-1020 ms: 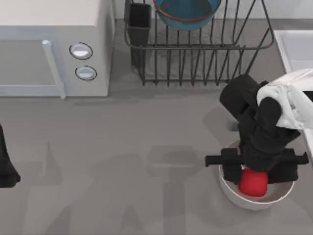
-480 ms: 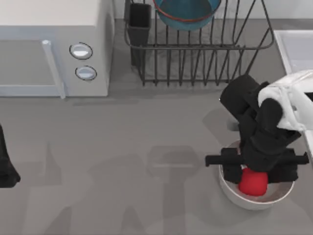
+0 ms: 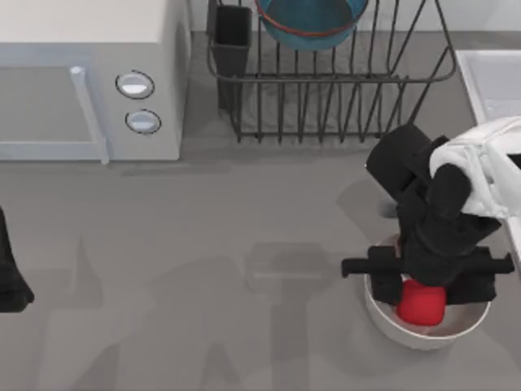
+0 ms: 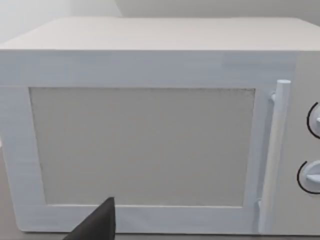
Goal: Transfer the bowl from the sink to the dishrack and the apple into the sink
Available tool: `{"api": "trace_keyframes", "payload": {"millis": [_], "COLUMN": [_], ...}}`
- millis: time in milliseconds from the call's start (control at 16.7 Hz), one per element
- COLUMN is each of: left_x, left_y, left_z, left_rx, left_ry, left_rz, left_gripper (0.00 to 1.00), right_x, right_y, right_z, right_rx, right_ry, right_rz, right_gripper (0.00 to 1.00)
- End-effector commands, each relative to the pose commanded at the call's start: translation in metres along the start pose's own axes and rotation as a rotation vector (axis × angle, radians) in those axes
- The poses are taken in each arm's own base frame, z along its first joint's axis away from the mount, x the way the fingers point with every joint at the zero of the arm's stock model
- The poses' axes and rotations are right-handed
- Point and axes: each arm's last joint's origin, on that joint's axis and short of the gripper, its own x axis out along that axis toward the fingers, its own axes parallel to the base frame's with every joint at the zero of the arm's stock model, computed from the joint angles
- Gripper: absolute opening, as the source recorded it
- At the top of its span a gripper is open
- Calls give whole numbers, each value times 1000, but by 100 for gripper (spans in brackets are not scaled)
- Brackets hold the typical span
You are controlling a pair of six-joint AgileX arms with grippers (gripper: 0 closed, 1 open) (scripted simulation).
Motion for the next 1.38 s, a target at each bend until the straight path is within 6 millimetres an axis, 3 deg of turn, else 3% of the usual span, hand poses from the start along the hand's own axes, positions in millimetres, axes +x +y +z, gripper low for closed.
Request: {"api": "trace_keyframes", "payload": {"millis": [120, 180, 600, 660, 900, 1260, 1380], "left_x": [0, 0, 0, 0, 0, 0, 0], "left_y": [0, 0, 0, 0, 0, 0, 0], "left_z": [0, 0, 0, 0, 0, 0, 0], "left_rx": [0, 0, 0, 0, 0, 0, 0], "left_ry": [0, 0, 0, 0, 0, 0, 0], "left_rz": [0, 0, 0, 0, 0, 0, 0], "left_gripper": [100, 100, 100, 100, 100, 100, 100], "right_x": [0, 0, 0, -31, -50, -118, -130], "right_y": [0, 0, 0, 0, 2, 1, 0], "right_z": [0, 0, 0, -1, 3, 0, -1], "right_rx": [0, 0, 0, -3, 0, -4, -3], "right_ry": [0, 0, 0, -43, -47, -31, -42], "right_rz": [0, 0, 0, 10, 9, 2, 9], "right_gripper": [2, 0, 0, 0, 0, 0, 0]}}
